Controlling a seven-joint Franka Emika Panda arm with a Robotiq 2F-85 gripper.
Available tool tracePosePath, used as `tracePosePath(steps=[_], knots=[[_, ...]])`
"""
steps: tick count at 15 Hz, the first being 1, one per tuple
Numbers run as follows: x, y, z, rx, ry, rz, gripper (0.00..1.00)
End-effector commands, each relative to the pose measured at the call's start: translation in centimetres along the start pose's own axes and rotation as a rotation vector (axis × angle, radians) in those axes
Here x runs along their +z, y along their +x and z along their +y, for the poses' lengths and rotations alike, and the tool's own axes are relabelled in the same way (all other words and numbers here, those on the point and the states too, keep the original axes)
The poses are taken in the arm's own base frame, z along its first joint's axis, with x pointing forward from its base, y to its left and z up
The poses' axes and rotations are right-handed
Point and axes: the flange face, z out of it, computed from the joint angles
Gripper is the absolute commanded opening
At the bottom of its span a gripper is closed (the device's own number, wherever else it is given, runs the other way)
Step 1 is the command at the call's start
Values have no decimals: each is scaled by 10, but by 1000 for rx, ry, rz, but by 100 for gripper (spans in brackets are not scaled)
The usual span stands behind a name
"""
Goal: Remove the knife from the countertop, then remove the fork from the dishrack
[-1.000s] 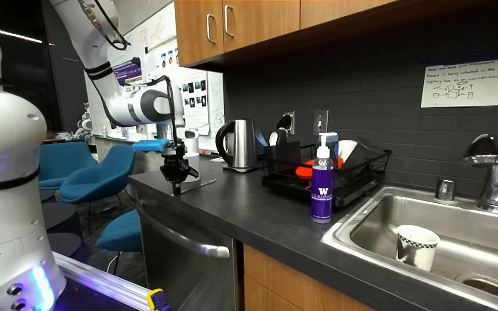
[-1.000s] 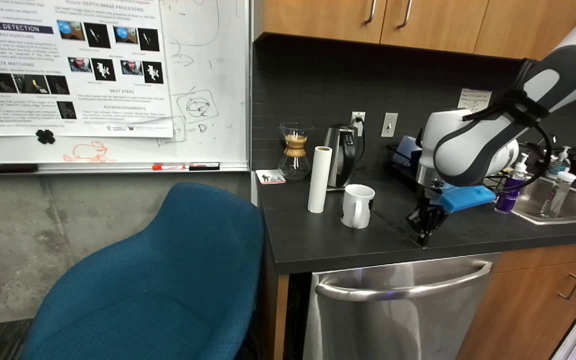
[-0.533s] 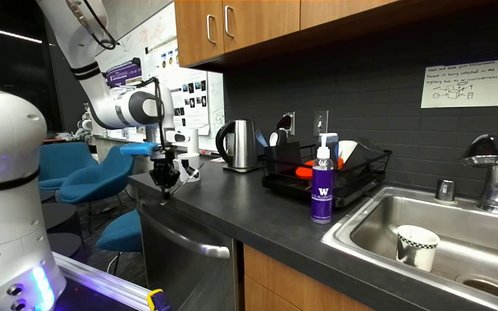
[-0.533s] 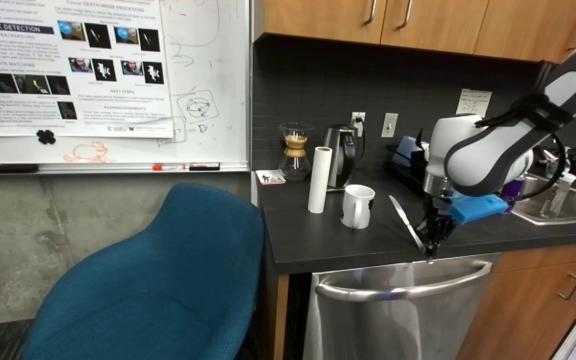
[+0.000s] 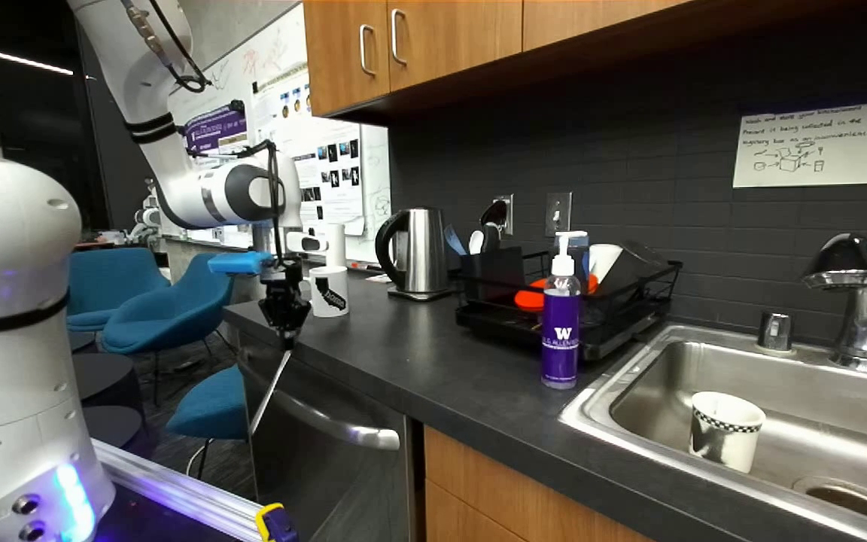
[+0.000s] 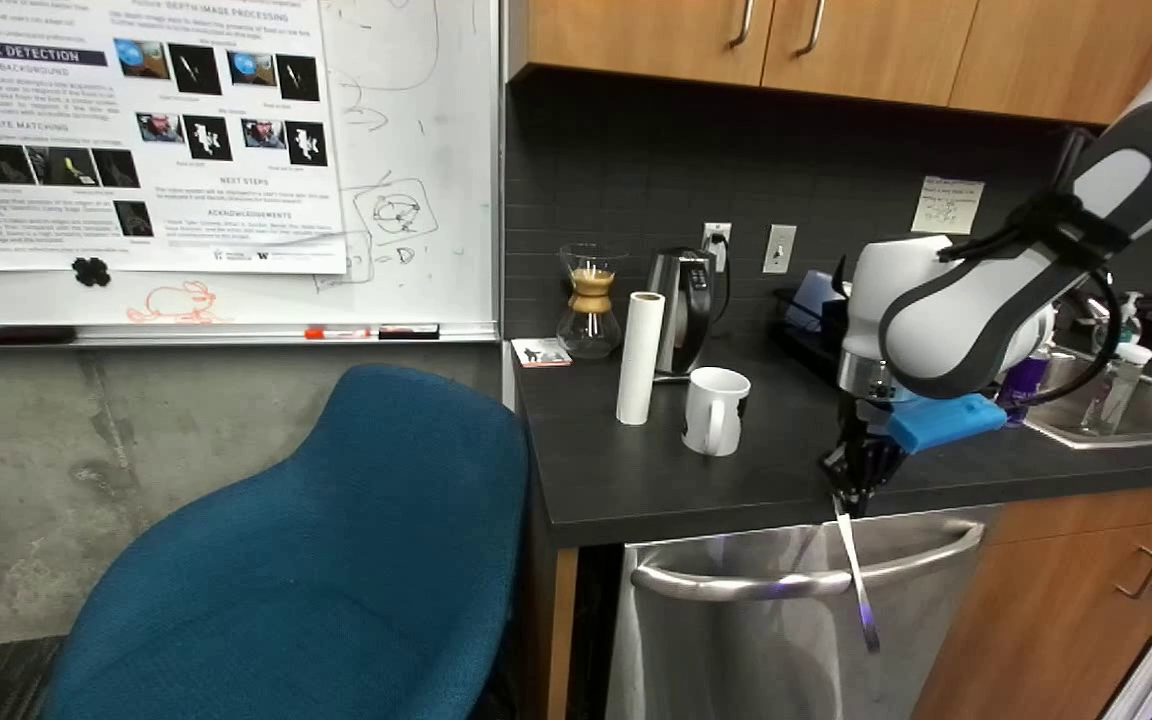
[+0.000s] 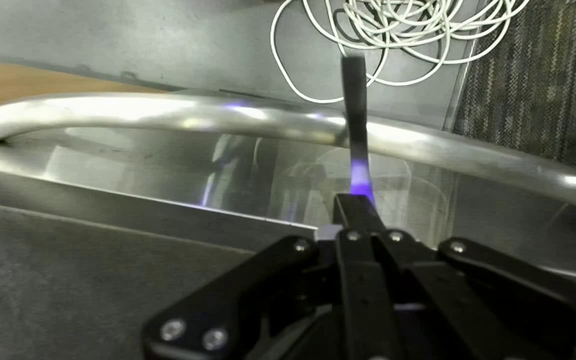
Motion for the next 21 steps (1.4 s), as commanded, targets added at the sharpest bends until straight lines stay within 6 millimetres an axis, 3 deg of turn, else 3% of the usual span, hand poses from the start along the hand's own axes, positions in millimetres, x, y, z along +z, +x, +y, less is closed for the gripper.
tracePosePath(steps=[1,3,5,8,9,12,14,15,16,17,21], knots=[[-13,5,-3,33,-5,50,0],[-16,-1,0,48,-6,67,0],[-22,6,-2,53,-11,72,0],[-28,-5,-6,47,-22,80,0],[-35,2,-10,45,-24,81,0],[-49,-9,-14,50,-32,105,0],[-63,-4,-18,53,-44,118,0],[-67,-10,-19,58,-49,126,15],[-73,-10,-20,60,-51,132,14],[-79,-10,-22,67,-55,139,29],[-104,-6,-24,94,-64,171,56]])
